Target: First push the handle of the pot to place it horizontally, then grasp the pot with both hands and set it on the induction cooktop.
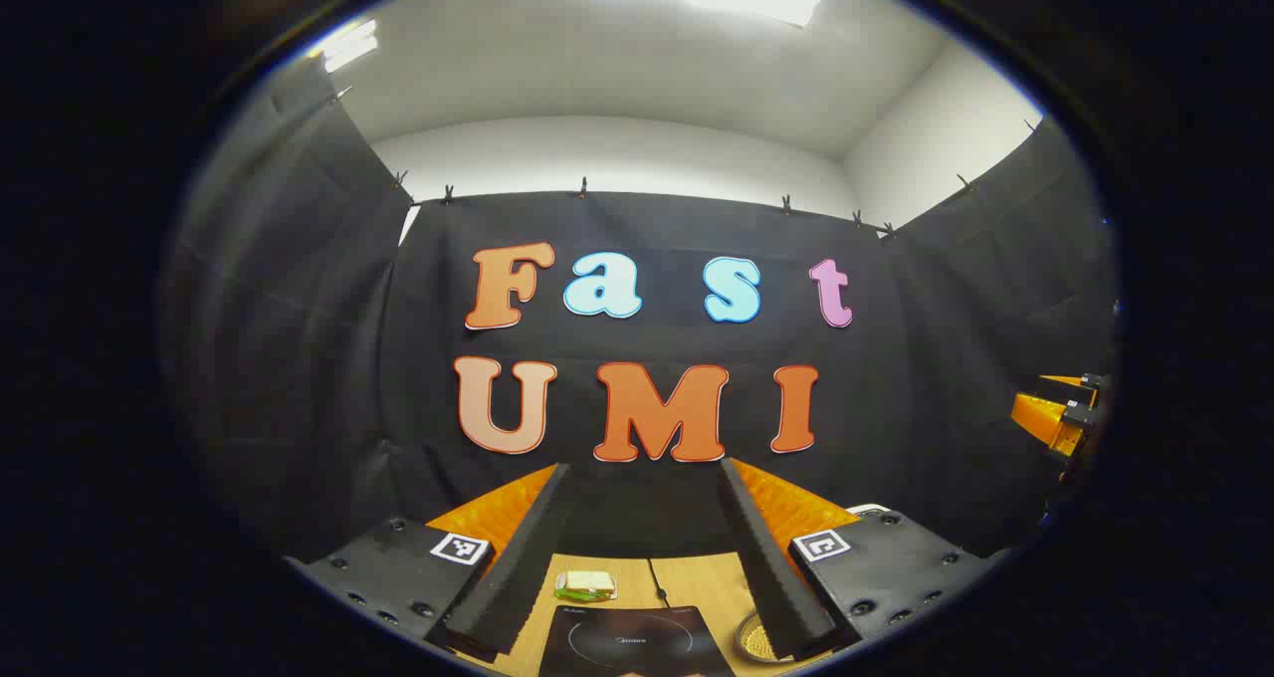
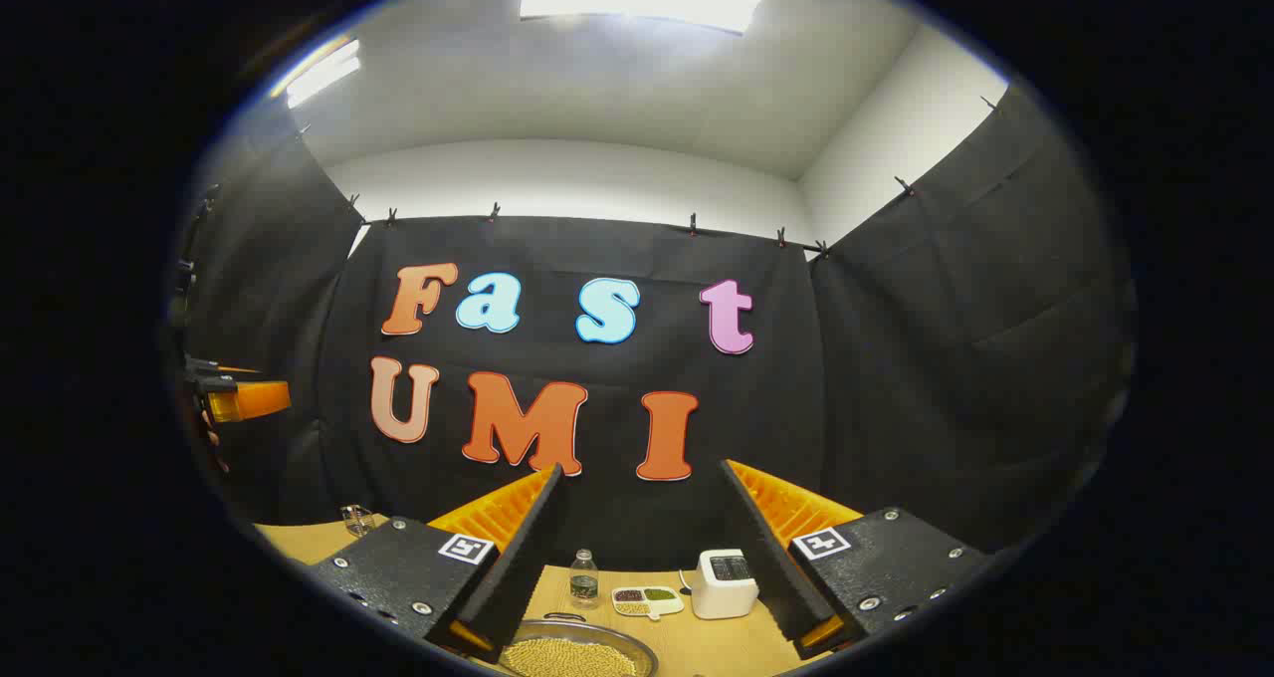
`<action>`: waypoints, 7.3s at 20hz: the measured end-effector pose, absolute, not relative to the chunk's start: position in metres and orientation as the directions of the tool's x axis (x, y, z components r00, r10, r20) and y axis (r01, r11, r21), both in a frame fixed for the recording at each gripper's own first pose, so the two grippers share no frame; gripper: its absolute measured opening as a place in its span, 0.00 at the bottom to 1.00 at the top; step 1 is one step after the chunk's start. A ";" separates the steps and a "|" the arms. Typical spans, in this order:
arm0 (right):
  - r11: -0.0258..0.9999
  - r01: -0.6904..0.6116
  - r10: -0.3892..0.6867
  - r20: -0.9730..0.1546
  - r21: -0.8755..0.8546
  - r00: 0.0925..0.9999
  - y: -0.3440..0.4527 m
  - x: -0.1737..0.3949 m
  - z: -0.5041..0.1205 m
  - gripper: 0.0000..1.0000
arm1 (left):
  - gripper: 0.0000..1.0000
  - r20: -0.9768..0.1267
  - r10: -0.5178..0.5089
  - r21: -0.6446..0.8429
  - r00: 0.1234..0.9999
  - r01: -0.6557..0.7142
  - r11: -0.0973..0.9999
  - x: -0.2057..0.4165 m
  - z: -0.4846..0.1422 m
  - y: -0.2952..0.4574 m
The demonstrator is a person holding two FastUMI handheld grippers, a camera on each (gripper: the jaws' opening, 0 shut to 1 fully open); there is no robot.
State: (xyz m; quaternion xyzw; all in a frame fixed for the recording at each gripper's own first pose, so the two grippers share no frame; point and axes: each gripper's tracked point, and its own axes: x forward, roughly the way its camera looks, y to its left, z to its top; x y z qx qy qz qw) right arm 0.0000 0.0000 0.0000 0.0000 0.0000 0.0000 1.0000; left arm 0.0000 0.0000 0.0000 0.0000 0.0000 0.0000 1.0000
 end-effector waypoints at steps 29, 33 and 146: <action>0.999 -0.033 0.033 -0.080 0.005 0.996 -0.010 -0.010 -0.040 0.94 | 0.97 0.060 -0.019 0.028 0.998 0.017 0.999 0.009 -0.011 -0.023; 0.997 -0.079 0.080 -0.155 0.011 0.985 0.003 -0.015 -0.069 0.94 | 0.95 0.035 -0.021 0.028 0.999 0.020 0.999 0.014 -0.022 -0.026; 0.986 0.135 0.050 -0.942 0.100 0.333 -0.057 0.078 -0.481 0.51 | 0.95 -0.665 -0.156 -0.071 0.731 0.146 0.987 0.076 -0.316 -0.088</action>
